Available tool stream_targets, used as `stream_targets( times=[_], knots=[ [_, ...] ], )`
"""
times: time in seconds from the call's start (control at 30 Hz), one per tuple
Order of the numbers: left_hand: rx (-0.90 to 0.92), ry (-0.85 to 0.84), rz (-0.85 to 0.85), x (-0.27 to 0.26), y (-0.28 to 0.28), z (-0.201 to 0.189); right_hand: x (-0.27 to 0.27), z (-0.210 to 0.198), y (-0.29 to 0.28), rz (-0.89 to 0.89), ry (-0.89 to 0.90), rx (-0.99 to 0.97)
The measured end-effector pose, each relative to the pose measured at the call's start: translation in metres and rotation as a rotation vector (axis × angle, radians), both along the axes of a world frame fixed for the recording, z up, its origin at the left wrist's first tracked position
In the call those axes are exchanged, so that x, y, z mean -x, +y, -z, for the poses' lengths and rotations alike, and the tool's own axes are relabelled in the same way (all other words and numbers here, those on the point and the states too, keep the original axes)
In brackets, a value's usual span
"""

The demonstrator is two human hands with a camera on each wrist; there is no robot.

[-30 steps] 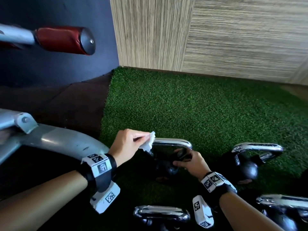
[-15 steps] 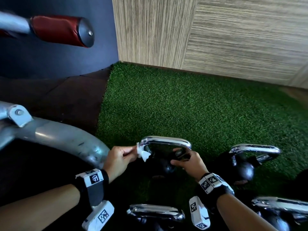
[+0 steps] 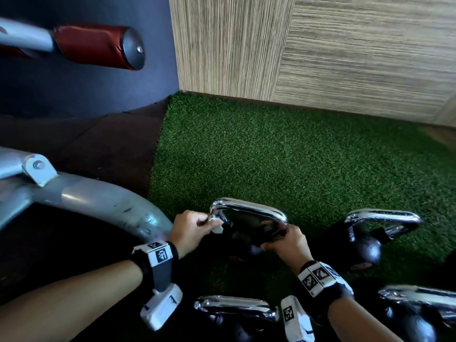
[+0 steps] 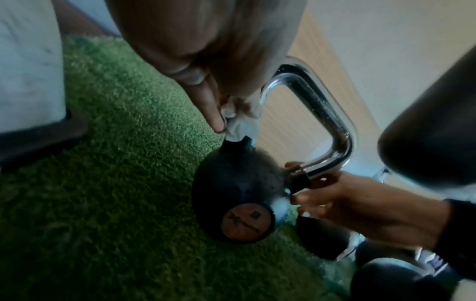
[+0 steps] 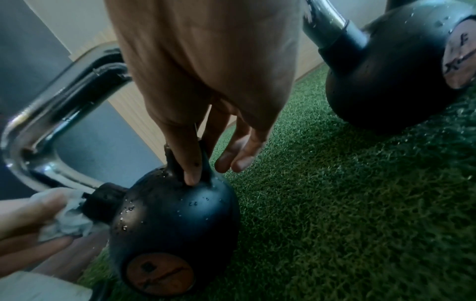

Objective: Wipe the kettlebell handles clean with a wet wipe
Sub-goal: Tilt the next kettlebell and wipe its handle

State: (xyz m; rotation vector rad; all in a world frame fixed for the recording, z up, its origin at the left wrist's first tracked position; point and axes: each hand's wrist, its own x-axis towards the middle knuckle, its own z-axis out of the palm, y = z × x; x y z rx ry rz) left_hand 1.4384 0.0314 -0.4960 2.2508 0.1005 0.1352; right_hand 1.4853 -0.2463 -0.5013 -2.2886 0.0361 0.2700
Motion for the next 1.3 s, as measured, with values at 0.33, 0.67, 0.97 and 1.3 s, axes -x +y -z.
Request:
stream_targets(
  times=[0.33, 0.67, 0.97, 1.3],
  knots=[
    [-0.062, -0.01, -0.054, -0.052, -0.038, -0.008, 0.035, -0.031, -0.003, -0.207, 0.009, 0.2],
    [0.482, 0.317, 0.088, -0.079, -0.048, -0.013, -0.004, -0.035, 0.014, -0.13, -0.013, 0.07],
    [0.173, -0.025, -0.061, -0.08, -0.065, -0.023, -0.017, 0.005, 0.031, -0.087, 0.162, -0.027],
    [0.722, 0.241, -0.139, -0.082, -0.068, -0.037, -0.025, 0.019, 0.023, -0.085, 0.155, -0.122]
  ],
)
